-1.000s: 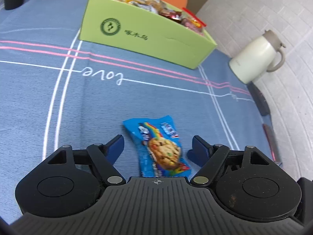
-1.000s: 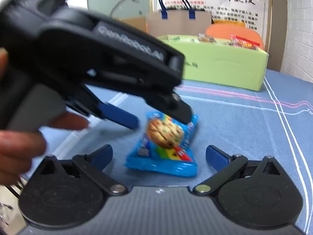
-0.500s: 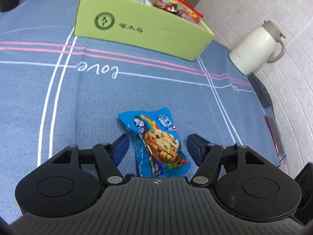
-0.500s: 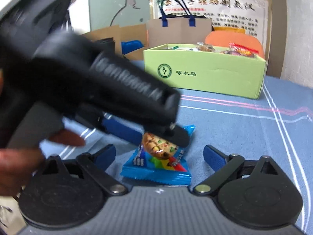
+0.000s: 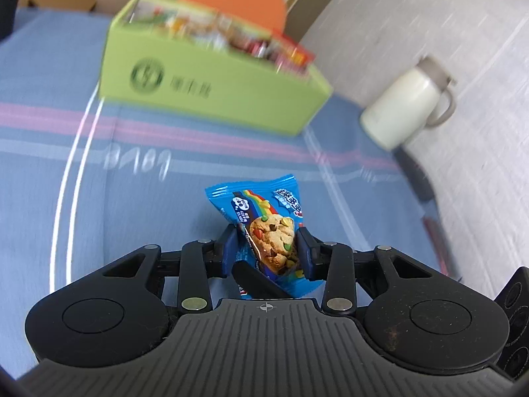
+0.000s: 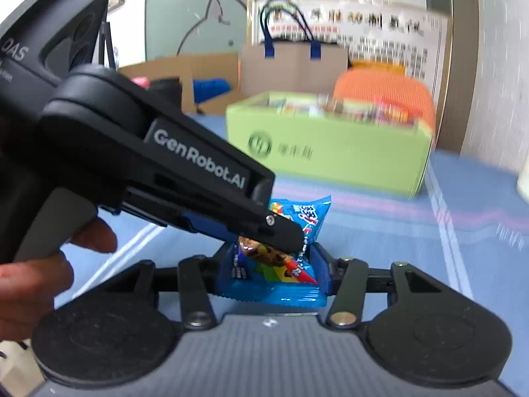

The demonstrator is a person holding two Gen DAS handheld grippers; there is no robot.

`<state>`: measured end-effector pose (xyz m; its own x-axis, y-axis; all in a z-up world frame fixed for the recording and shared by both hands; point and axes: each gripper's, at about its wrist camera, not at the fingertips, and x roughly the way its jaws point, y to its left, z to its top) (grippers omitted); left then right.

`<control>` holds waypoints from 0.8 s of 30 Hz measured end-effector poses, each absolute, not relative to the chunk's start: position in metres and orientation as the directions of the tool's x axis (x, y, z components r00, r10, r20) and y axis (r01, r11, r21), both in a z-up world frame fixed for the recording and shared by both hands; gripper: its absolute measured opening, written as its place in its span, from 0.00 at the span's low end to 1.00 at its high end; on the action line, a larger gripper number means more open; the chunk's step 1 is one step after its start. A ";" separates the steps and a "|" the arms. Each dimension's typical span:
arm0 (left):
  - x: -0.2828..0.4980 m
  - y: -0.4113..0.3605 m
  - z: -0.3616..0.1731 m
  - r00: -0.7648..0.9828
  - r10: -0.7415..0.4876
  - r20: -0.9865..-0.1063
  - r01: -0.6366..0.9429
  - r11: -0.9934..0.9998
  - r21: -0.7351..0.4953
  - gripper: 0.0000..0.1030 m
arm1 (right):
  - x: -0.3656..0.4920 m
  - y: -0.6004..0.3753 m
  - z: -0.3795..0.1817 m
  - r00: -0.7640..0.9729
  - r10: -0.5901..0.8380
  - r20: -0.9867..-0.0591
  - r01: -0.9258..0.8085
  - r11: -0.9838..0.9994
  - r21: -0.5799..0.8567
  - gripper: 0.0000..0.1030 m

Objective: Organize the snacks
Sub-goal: 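Carry the blue cookie pack into the green box and open the left tool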

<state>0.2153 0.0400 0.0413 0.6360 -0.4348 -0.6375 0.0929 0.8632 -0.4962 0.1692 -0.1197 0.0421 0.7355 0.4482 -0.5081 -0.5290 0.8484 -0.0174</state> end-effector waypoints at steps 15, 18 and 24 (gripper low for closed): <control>0.412 0.100 0.105 0.762 -0.267 -0.590 0.009 0.915 -0.402 0.15 | 0.404 -0.059 0.078 0.707 0.539 -0.457 -0.624 0.780 -0.046 0.55; 0.445 0.112 0.076 0.726 -0.248 -0.641 -0.029 0.921 -0.390 0.16 | 0.434 -0.046 0.053 0.674 0.544 -0.499 -0.643 0.765 -0.036 0.58; 0.445 0.127 0.059 0.753 -0.305 -0.582 0.019 0.896 -0.444 0.57 | 0.431 -0.043 0.052 0.710 0.517 -0.479 -0.632 0.768 -0.108 0.79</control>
